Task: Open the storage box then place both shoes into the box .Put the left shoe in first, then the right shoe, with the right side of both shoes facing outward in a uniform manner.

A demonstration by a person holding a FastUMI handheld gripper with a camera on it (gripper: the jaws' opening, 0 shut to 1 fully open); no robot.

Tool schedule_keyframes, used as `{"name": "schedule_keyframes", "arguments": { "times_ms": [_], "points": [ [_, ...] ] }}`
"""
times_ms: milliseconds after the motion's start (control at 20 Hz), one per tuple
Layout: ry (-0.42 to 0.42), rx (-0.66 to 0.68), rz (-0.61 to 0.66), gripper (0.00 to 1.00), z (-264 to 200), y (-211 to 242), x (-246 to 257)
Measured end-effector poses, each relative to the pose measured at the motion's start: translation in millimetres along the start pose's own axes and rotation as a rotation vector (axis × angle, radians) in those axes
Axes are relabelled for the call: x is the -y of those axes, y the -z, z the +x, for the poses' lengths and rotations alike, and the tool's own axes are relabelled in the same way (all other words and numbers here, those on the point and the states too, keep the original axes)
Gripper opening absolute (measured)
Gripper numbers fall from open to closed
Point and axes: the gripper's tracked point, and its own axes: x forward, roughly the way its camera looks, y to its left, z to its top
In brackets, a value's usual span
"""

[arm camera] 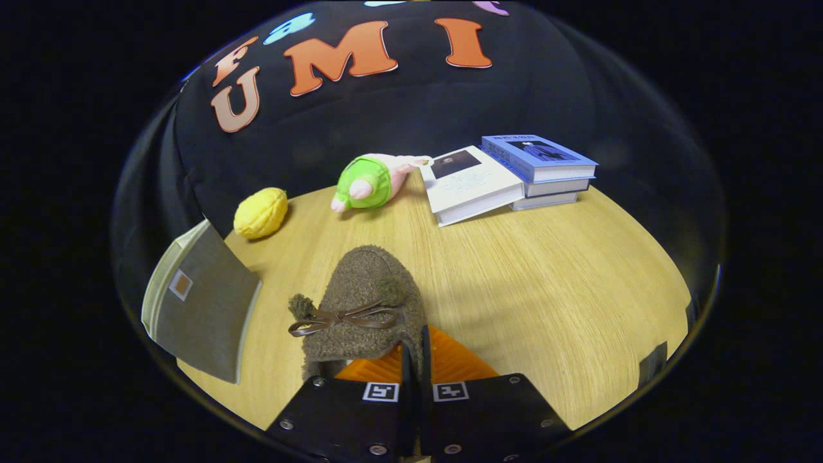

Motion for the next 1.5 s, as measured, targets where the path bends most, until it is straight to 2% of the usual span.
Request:
{"name": "schedule_keyframes", "arguments": {
  "times_ms": [300, 650, 950, 1150, 1300, 1400, 1500],
  "points": [
    [-0.199, 0.009, 0.016, 0.05, -29.9, -39.3, -106.0],
    [-0.377, 0.004, 0.035, 0.05, -59.5, -77.8, -225.4],
    [-0.432, -0.053, 0.080, 0.05, -46.1, -74.0, -298.0],
    [-0.421, -0.102, 0.103, 0.05, -21.9, -56.4, -329.5],
    [-0.347, -0.134, 0.114, 0.07, 0.2, -39.7, -330.9],
    [-0.364, -0.129, 0.110, 0.14, 3.3, -39.3, -339.4],
    [-0.370, -0.148, 0.114, 0.35, -4.9, -36.9, -339.9]
  ]
}}
